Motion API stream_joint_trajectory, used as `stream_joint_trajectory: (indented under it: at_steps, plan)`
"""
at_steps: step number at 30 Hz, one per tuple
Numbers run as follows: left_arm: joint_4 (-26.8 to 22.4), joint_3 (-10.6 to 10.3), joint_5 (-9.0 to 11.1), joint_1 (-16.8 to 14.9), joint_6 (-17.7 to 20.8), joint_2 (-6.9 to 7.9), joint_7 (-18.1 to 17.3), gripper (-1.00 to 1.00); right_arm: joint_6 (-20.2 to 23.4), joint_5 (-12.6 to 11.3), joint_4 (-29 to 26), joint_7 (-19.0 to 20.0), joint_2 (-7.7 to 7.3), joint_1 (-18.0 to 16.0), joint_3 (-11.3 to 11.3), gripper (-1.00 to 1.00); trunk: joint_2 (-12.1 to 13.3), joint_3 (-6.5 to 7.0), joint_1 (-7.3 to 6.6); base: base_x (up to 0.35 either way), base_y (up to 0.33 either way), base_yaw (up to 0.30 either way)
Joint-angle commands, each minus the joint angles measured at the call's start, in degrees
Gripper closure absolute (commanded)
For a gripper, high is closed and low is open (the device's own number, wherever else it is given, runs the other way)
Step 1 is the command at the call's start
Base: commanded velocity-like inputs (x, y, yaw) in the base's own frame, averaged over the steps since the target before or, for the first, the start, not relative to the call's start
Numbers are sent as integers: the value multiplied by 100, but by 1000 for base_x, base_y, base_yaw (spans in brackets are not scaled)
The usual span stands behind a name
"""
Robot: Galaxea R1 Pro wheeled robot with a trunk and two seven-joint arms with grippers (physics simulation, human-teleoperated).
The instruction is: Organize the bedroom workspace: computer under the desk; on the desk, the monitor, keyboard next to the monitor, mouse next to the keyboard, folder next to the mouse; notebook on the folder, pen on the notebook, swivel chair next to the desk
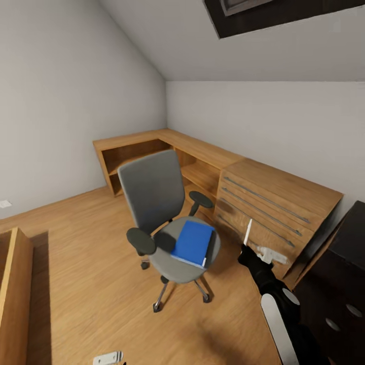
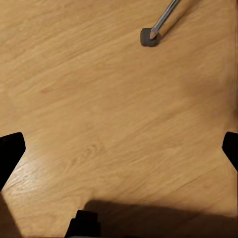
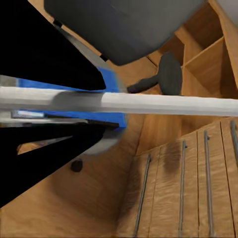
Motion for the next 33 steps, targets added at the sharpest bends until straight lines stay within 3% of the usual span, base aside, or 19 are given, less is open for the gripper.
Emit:
stream_joint_trajectory:
  at_steps: [1, 2, 8, 19, 33]
  plan:
    - [-12, -2, 49, 1, 33, -2, 12, -100, 26, -92, -9, -28, 3, -5, -35, 100, -3, -5, -2, -126, 0, -231]
    - [-9, -19, 46, 2, 28, -2, 3, -100, 29, -297, -9, -30, 2, -5, -151, 100, -3, -5, -2, -52, 0, -253]
    - [-6, -29, 43, 1, 12, -2, -14, -100, 29, -541, -9, -28, 2, -5, -432, 100, -3, -5, -2, -22, 0, -212]
    - [-4, -39, 42, -2, -18, -2, -12, -100, 13, -586, -9, -25, 2, -4, -542, 100, -3, -5, -2, 89, -97, -21]
    - [267, -190, 36, 0, -42, -1, -16, -100, 30, -651, -9, -17, 1, -3, -1273, 100, -3, 31, -2, 80, -101, -201]
